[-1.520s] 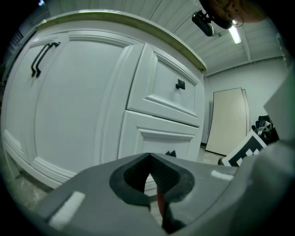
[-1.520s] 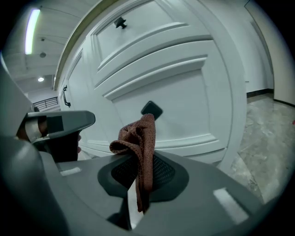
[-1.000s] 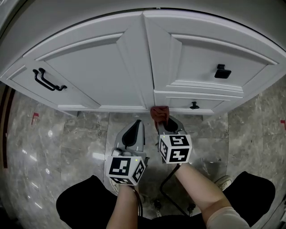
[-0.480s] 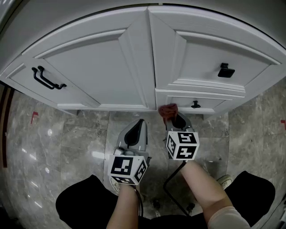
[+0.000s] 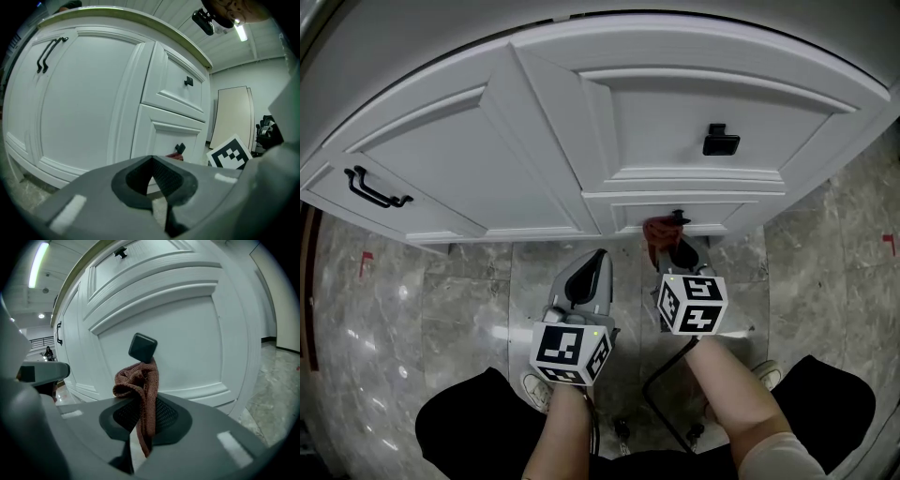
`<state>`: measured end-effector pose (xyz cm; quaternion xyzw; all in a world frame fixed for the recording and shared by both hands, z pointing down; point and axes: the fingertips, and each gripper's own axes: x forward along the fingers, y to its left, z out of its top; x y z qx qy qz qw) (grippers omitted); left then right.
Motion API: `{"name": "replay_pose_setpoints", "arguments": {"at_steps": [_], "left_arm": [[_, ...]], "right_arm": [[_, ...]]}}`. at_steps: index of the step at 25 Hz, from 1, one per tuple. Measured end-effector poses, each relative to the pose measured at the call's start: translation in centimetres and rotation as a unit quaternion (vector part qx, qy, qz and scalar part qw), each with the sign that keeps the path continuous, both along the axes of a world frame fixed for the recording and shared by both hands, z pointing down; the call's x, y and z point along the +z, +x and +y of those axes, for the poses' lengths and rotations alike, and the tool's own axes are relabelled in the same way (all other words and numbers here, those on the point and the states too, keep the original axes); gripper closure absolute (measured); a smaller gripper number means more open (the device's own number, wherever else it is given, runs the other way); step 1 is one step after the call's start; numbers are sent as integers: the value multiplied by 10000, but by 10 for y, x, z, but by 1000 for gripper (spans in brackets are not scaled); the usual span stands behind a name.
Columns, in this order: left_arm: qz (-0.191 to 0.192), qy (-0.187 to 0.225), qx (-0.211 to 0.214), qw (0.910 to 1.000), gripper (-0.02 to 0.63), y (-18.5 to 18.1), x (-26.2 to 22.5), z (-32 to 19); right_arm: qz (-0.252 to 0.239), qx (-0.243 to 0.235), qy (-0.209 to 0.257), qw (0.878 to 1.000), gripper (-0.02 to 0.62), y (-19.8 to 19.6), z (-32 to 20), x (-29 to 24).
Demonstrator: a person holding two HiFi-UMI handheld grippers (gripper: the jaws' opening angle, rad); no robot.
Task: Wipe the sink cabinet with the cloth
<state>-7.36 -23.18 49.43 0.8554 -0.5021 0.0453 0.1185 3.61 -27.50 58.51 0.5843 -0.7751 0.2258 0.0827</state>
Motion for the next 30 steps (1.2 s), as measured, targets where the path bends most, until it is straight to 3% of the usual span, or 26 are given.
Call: {"name": "replay_pose_setpoints", "arguments": {"at_steps": [16,21,30], "left_arm": [[56,49,498,9987,606,79,-4,-2],[16,32,660,9978,606,105,-2,-1],[18,-6,722,9974,606,121,-2,-1]], "right_arm": [[127,785,-55,9968,515,107,7,-6],[211,796,-85,9966,515,128,12,-5],[172,1155,-300,9927,517,172,21,2]]}}
